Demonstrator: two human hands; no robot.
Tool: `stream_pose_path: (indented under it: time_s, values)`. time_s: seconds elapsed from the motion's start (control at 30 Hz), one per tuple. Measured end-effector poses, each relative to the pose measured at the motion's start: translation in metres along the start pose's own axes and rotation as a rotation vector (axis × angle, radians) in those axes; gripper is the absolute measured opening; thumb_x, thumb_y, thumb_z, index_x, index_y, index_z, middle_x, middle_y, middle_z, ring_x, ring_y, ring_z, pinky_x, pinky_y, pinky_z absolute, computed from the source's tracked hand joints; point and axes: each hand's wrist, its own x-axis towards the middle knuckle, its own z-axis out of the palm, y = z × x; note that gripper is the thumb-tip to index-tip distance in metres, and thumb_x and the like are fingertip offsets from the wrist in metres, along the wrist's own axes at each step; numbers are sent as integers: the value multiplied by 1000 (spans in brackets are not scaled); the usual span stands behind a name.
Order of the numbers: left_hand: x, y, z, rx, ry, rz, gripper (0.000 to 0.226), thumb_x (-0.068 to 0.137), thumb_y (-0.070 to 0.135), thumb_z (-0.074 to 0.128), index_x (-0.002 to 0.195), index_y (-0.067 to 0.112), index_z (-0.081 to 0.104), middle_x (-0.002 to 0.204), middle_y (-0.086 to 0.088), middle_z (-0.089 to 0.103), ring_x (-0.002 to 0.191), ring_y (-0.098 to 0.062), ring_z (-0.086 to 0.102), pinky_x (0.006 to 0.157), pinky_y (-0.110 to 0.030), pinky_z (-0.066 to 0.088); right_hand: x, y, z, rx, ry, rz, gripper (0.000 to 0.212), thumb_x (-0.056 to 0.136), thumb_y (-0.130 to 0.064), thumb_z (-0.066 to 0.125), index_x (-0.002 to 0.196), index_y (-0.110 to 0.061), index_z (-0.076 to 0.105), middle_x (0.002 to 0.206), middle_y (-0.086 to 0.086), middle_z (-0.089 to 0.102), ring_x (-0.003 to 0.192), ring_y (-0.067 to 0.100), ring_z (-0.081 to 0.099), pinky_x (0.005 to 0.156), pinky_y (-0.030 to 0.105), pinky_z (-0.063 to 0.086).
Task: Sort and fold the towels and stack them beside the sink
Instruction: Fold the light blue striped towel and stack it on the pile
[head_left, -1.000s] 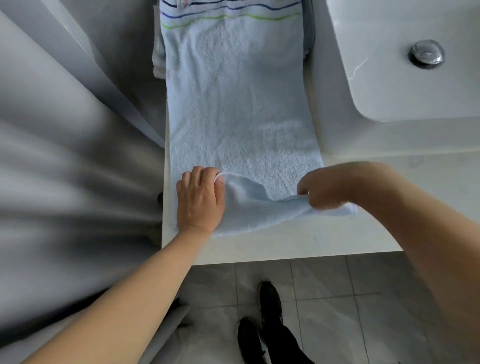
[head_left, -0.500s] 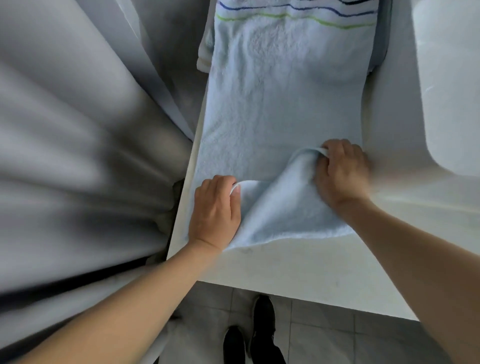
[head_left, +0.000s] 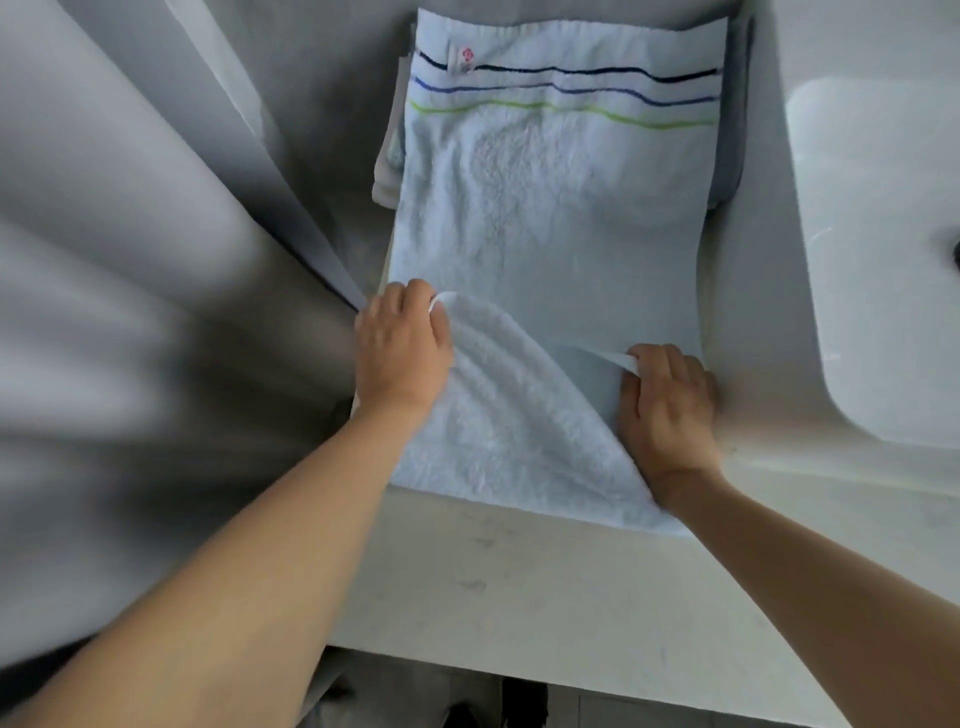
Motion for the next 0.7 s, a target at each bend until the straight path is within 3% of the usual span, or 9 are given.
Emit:
stream_pose_path:
  time_s: [0.23,0.57,0.7]
  values:
    - [-2,1,1,18,23,-30,16,95,22,47,93,10,58,89,-8,61,82,-29,55,75,-42,41,0,3,-2,128,26,116,38,90,-28,31,108,-5,56,102,16,59,95,36,51,90,38,32]
    - [-1,0,3,18,-2,-46,14,89,17,50,98,10,58,94,-9,61,88,-32,56,78,-44,40,5,1,-3,146,-29,149,30,90,-24,38,99,-6,60,93,13,60,87,33,53,82,37,35]
    - [4,5,-7,-55,-81,-63,7,88,13,58,95,10,59,89,-7,62,83,-30,58,76,-42,44,17,-26,-30,550,-6,558,18,89,-13,49,84,-21,64,77,-2,60,69,11,53,67,28,43]
